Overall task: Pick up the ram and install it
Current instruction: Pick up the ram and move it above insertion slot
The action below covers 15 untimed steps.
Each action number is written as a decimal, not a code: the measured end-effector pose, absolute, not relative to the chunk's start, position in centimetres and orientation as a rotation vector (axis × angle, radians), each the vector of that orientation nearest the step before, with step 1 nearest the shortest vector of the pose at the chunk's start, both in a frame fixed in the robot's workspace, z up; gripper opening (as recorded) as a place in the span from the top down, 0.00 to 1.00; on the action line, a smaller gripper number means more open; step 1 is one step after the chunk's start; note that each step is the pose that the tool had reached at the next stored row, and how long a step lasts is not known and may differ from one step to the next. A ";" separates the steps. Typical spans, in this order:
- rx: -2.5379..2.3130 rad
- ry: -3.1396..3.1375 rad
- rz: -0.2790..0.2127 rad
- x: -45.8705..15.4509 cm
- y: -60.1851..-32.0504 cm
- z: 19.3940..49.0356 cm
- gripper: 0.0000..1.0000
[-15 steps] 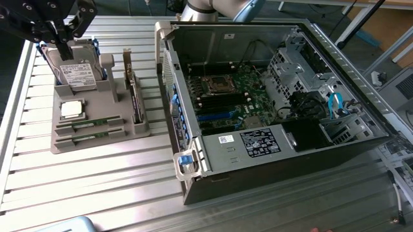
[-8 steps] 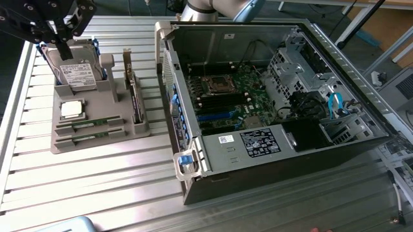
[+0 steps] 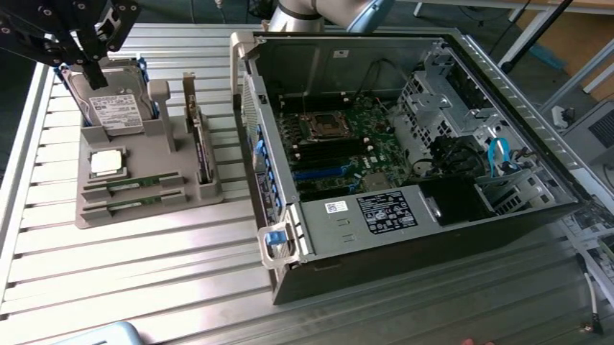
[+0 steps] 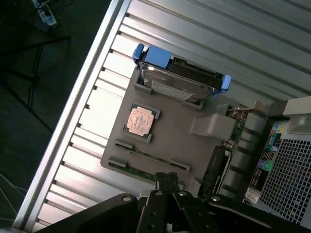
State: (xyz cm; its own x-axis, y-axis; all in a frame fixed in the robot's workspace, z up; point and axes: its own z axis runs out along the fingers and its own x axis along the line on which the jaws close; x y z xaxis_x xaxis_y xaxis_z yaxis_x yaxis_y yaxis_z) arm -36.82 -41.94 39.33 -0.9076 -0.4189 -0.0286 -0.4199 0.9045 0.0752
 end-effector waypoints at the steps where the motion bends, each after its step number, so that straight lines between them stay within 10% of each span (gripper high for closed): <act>1: -0.694 3.050 0.125 -36.8 -41.9 39.3 0.89; 15: -1.048 2.955 0.135 -36.8 -41.9 39.3 0.89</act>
